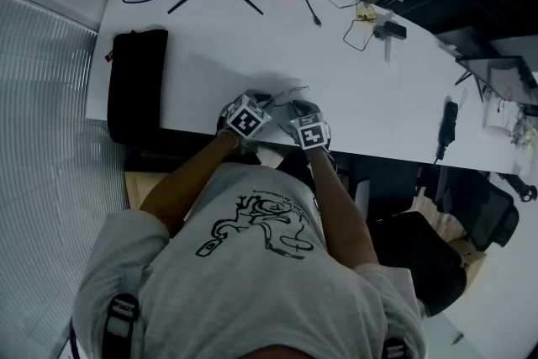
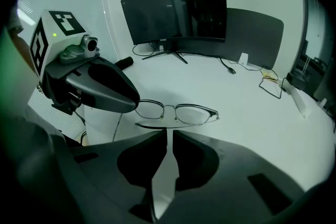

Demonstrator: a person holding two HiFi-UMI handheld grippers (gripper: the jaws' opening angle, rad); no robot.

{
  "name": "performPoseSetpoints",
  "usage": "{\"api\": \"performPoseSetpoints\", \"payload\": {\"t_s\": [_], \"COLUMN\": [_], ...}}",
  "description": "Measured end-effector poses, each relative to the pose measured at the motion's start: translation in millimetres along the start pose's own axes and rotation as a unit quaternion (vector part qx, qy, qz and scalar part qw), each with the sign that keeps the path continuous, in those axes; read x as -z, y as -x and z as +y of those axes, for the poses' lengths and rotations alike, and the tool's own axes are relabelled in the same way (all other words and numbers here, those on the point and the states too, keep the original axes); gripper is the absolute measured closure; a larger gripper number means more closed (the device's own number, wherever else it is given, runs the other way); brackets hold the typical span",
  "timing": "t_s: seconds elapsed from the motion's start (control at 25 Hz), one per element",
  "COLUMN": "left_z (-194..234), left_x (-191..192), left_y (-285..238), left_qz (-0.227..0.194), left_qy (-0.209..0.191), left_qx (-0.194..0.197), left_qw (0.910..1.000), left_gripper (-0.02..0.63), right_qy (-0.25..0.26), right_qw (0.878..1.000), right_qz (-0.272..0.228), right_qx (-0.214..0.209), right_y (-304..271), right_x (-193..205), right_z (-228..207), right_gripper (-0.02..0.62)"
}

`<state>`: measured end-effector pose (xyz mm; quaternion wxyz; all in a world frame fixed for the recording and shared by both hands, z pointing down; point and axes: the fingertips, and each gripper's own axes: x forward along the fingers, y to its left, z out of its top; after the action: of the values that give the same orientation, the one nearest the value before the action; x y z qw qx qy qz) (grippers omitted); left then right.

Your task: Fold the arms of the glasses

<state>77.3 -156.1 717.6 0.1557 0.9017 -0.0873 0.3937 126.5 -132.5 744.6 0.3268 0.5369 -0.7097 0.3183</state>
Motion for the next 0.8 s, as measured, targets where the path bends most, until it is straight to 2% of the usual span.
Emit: {"api": "performPoseSetpoints", "payload": {"t_s": [0.36,0.8], "left_z": [-7.9,8.1], "left_x": [3.6,1.2], "left_y": [1.7,4.9], "left_qz": [0.003,-0.007], "left_qy": [-0.004,0.006], "left_qx": [0.005,-0.022], "left_qw": [1.0000,0.9997], "left_gripper": [0.543,0.555], "right_qy": [0.002,0.003], "right_qw": [1.000,1.000], "right_qz": [0.001,-0.002], "right_qx": [-0.002,-0.024], "right_y": [-0.7,7.5], "right_x": [-3.3,-0.2], "right_z": [3.0,16.1], "right_gripper": [0.551,0.545]}}
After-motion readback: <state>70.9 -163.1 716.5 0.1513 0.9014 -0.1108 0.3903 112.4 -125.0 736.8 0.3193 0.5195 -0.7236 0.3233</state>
